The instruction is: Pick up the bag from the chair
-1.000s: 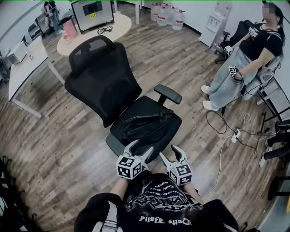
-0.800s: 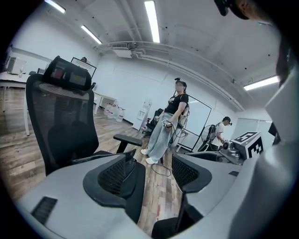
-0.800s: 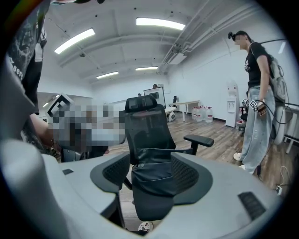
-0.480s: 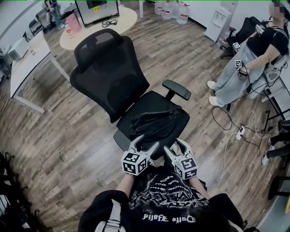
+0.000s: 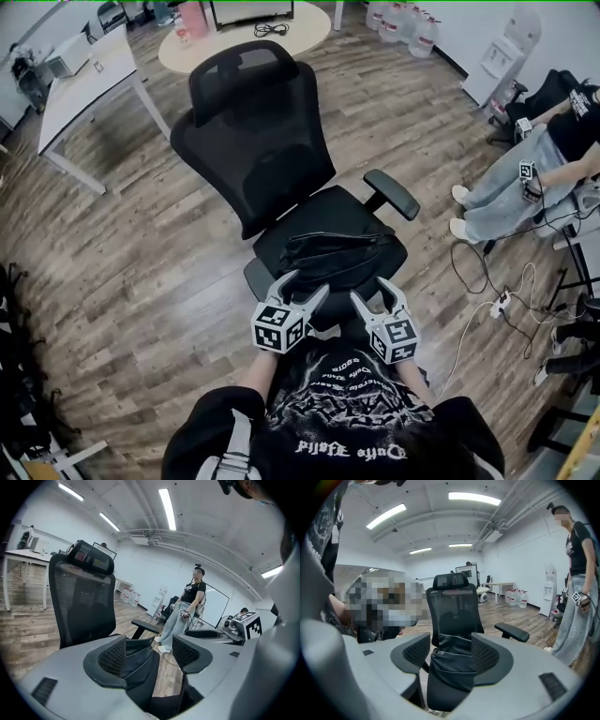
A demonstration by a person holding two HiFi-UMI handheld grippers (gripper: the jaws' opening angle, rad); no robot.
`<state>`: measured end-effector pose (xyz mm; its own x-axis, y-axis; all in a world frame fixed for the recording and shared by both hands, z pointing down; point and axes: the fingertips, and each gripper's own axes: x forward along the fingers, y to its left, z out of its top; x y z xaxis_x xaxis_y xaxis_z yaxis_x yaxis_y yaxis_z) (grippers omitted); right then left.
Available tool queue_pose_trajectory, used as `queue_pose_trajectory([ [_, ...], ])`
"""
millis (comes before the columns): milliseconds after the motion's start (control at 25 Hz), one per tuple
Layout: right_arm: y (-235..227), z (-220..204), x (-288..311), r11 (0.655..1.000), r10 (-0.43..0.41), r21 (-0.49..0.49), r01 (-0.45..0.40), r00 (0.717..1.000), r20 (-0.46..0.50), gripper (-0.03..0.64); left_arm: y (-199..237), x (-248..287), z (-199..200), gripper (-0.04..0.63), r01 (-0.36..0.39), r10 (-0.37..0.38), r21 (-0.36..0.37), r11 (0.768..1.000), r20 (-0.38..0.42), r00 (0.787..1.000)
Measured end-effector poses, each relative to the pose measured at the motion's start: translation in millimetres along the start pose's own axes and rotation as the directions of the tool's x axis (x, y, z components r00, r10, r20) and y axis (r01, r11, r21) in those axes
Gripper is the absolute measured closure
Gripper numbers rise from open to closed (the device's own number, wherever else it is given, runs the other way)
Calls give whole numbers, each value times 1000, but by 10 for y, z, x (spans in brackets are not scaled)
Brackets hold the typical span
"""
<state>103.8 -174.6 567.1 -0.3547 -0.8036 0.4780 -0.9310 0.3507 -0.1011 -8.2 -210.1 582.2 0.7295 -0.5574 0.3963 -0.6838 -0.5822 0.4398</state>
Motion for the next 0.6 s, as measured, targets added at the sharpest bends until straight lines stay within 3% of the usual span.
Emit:
queue_pose_trajectory([
  [280,-524,197,389,1000,29,-10,-29,999,-13,331,254,289,113,279,-87,87,-20,996,-28,996],
  [480,-884,253,677,990,73,-113,-82,994,-78,331,502,578,180,279,-158,156,-30,987,-68,985],
  [600,-1118,261,880,985,105,-124,-118,989,-106,331,706,769,226,279,-214,212,-21,977,-91,973],
])
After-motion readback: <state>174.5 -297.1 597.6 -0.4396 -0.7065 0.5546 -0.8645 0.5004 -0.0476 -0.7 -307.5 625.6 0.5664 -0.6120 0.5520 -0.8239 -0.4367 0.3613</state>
